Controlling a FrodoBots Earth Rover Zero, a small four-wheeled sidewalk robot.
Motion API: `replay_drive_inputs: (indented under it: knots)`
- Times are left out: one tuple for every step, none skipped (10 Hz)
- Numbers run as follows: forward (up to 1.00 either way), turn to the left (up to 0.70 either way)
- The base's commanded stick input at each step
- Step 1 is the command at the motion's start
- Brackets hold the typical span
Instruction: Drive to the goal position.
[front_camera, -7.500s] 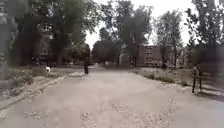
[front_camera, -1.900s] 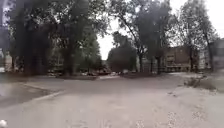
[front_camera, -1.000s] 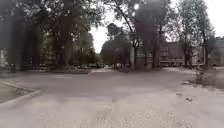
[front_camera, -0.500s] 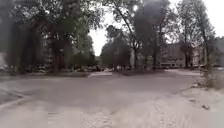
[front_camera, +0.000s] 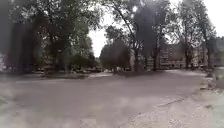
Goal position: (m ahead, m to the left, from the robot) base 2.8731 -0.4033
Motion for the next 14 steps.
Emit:
replay_drive_inputs:
  knots:
    - [0.85, 0.0]
    - [0.85, 0.0]
    - [0.85, 0.0]
    - [0.85, 0.0]
    - [0.85, 0.0]
    - [0.85, 0.0]
    - [0.85, 0.0]
    - [0.85, 0.0]
    - [0.85, 0.0]
    - [0.85, 0.0]
    - [0.85, 0.0]
    - [0.85, 0.0]
    - [0.85, 0.0]
    - [0.85, 0.0]
